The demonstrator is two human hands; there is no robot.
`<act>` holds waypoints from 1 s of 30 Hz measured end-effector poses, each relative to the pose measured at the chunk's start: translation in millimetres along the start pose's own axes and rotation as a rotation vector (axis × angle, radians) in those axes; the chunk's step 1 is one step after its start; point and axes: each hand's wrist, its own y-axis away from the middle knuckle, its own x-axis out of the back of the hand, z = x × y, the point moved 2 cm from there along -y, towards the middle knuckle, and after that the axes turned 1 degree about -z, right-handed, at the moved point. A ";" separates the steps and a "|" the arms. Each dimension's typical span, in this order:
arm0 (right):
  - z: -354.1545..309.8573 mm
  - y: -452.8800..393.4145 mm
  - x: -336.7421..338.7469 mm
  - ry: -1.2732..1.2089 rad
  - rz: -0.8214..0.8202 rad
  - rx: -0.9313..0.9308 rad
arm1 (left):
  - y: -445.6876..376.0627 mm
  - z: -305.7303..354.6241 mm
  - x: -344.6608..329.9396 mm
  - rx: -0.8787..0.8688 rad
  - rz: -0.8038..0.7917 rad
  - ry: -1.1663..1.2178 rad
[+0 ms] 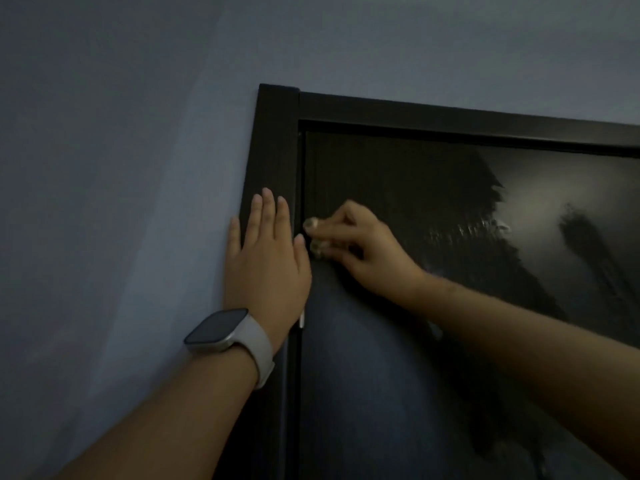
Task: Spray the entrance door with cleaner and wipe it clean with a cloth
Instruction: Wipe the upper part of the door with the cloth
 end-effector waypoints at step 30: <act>16.1 63.4 34.2 -0.038 0.172 -0.196 | 59.6 5.0 5.2 -0.024 -0.026 -0.058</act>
